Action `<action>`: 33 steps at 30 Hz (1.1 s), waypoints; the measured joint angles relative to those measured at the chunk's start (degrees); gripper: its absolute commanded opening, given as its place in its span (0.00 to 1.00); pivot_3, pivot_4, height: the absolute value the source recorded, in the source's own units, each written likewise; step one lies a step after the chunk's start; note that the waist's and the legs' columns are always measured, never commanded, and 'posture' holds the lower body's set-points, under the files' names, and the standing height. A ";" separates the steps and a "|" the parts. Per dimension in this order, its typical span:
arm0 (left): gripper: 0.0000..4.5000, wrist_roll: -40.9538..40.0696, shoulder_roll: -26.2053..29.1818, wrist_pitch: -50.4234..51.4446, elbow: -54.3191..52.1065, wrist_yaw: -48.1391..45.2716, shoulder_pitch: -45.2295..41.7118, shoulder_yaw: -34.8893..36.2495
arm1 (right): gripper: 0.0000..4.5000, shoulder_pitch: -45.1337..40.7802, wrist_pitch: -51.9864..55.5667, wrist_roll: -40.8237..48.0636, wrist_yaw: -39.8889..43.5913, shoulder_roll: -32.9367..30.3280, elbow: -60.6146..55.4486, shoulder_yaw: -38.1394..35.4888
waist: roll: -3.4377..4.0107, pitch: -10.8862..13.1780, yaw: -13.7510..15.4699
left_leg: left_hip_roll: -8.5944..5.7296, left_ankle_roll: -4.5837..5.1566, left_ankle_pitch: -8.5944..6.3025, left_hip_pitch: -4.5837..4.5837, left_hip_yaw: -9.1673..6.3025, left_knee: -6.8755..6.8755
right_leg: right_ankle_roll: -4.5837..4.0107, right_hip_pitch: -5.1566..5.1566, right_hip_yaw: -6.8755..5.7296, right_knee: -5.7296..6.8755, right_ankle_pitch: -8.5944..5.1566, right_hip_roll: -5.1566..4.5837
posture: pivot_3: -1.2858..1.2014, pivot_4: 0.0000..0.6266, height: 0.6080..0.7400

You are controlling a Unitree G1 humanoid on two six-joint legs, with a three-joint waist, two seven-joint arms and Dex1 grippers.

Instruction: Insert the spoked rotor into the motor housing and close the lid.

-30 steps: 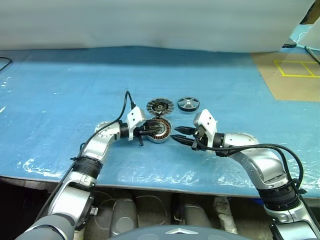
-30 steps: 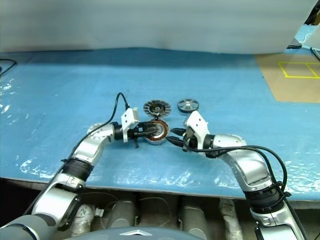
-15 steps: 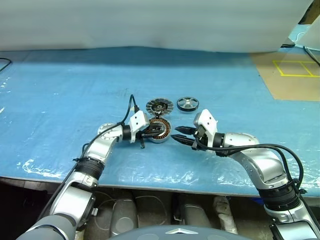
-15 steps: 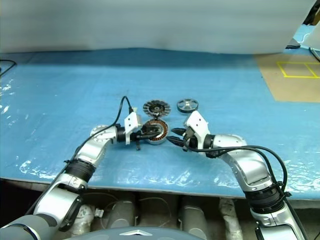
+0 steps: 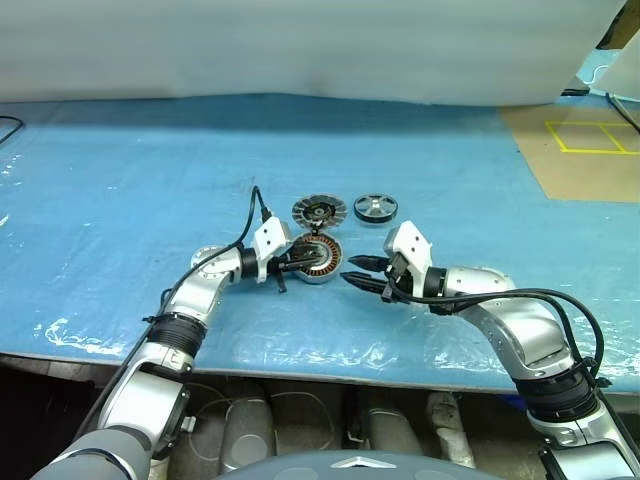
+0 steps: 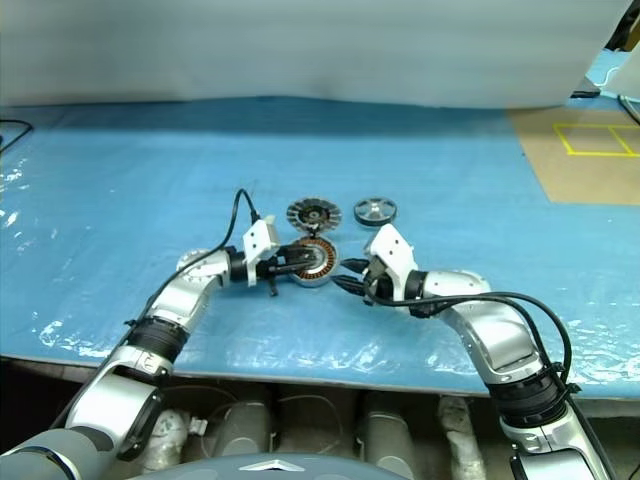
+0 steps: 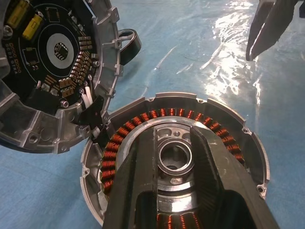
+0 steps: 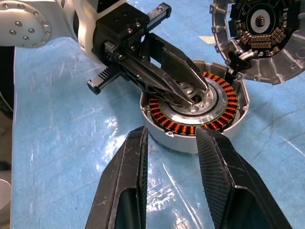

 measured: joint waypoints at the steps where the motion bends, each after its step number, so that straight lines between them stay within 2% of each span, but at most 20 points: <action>1: 0.15 0.01 -0.12 0.00 0.00 0.00 0.01 -0.02 | 0.36 0.00 0.00 -0.08 0.01 0.00 0.00 0.00 | 0.00 0.00 0.00 | 0.00 0.00 0.00 0.00 0.00 0.00 | 0.00 0.00 0.00 0.00 0.00 0.00 | 0.52 0.24 1.00; 29: 0.15 0.96 -0.84 0.34 -0.03 1.64 0.04 -0.21 | 0.36 0.99 -0.02 -0.78 -0.11 0.24 0.01 0.11 | 0.00 0.00 0.04 | -0.26 0.01 0.00 0.02 0.00 0.00 | 0.21 0.04 -0.01 0.00 -0.03 -0.28 | 0.52 0.24 1.00; 33: 0.44 1.00 -0.85 0.41 -0.15 1.37 0.10 -0.26 | 0.36 0.99 -0.02 -0.97 -0.16 0.30 0.03 0.40 | 0.00 0.00 0.04 | -0.26 0.01 0.00 0.02 0.00 0.00 | 0.24 0.04 -0.01 0.00 -0.04 -0.28 | 0.52 0.24 1.00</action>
